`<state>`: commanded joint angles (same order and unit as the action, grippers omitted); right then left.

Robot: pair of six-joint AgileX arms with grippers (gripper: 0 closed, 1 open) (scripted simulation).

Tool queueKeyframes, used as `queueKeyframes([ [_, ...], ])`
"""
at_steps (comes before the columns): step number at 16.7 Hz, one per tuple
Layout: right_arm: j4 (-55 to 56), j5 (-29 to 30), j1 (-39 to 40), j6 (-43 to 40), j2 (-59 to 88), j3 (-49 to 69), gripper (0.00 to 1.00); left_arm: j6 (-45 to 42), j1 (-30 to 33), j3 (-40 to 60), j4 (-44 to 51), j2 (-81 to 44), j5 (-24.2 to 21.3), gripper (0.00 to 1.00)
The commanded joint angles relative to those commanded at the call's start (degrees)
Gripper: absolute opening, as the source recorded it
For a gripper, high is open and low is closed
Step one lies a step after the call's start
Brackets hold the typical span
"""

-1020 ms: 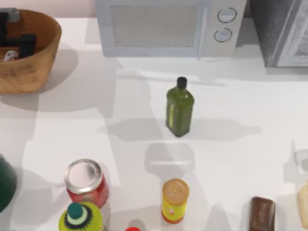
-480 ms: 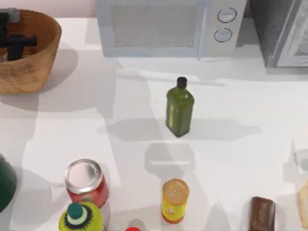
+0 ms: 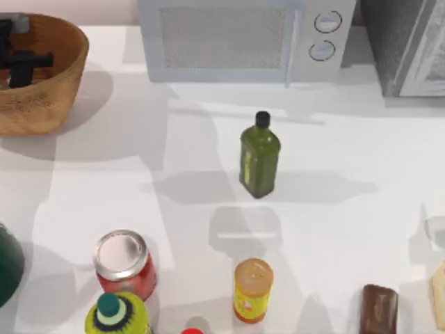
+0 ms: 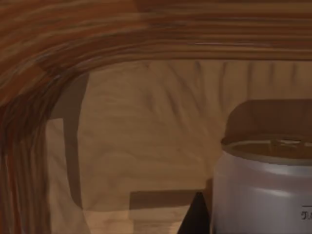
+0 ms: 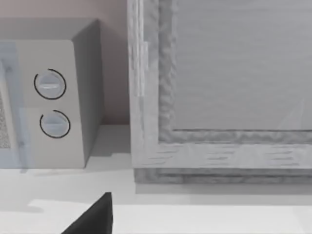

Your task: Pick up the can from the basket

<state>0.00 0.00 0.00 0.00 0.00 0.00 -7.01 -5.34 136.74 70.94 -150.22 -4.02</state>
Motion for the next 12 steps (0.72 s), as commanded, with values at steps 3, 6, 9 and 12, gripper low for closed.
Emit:
queueKeyframes([
  [3,0.0,0.0,0.0,0.0,0.0,0.0,1.0,0.7,-0.38,-2.0,0.34,3.47,0.49,0.0],
  [6,0.0,0.0,0.0,0.0,0.0,0.0,1.0,0.65,-0.23,-3.11,-0.37,5.04,0.58,0.0],
  [9,0.0,0.0,0.0,0.0,0.0,0.0,1.0,0.63,0.27,-8.1,-3.32,11.69,0.93,0.0],
  [12,0.0,0.0,0.0,0.0,0.0,0.0,1.0,0.91,0.89,-16.64,-8.23,22.45,1.39,0.0],
])
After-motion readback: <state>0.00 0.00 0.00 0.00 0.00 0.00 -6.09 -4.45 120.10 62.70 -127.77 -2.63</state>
